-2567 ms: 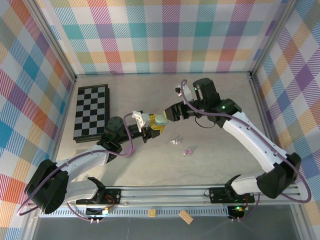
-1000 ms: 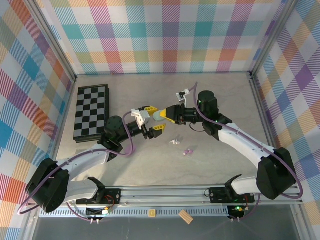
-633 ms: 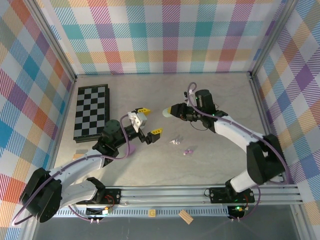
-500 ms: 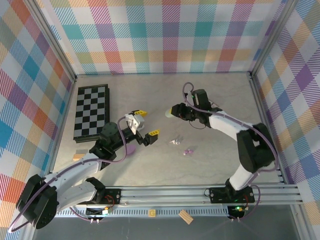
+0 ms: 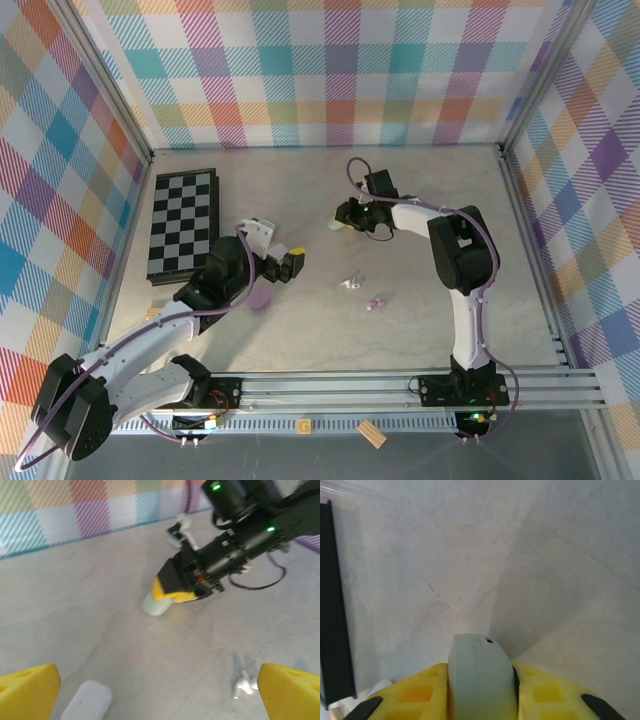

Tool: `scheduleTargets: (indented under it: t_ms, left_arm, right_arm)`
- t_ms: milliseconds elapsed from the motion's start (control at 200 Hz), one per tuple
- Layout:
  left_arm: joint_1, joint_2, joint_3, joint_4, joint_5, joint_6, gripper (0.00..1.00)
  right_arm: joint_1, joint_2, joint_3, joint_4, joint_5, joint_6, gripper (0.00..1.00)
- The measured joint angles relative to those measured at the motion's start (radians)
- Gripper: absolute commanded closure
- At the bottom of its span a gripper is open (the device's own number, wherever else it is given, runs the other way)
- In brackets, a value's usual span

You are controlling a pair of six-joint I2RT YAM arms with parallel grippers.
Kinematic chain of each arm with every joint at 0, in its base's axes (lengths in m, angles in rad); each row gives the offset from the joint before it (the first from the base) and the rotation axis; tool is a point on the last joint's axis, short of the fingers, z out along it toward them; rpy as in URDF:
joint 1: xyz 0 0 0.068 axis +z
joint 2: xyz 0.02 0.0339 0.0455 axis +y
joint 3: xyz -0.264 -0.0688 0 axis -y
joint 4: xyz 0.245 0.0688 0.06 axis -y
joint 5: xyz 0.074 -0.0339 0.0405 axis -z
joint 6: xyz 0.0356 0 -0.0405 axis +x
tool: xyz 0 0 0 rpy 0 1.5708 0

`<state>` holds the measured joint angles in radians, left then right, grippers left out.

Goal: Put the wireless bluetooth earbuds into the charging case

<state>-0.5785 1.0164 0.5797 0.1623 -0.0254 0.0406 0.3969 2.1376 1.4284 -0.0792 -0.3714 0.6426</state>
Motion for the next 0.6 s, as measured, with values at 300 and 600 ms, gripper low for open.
scheduleTargets:
  t_ms: [300, 600]
  left_arm:
    - [0.067, 0.226, 0.245, -0.329, -0.181, 0.036, 0.00]
    - [0.079, 0.438, 0.376, -0.521, -0.250, 0.225, 0.00]
  right_arm:
    - [-0.012, 0.015, 0.047, -0.083, 0.055, -0.037, 0.35]
    - [-0.013, -0.210, -0.086, -0.133, 0.125, -0.117, 0.18]
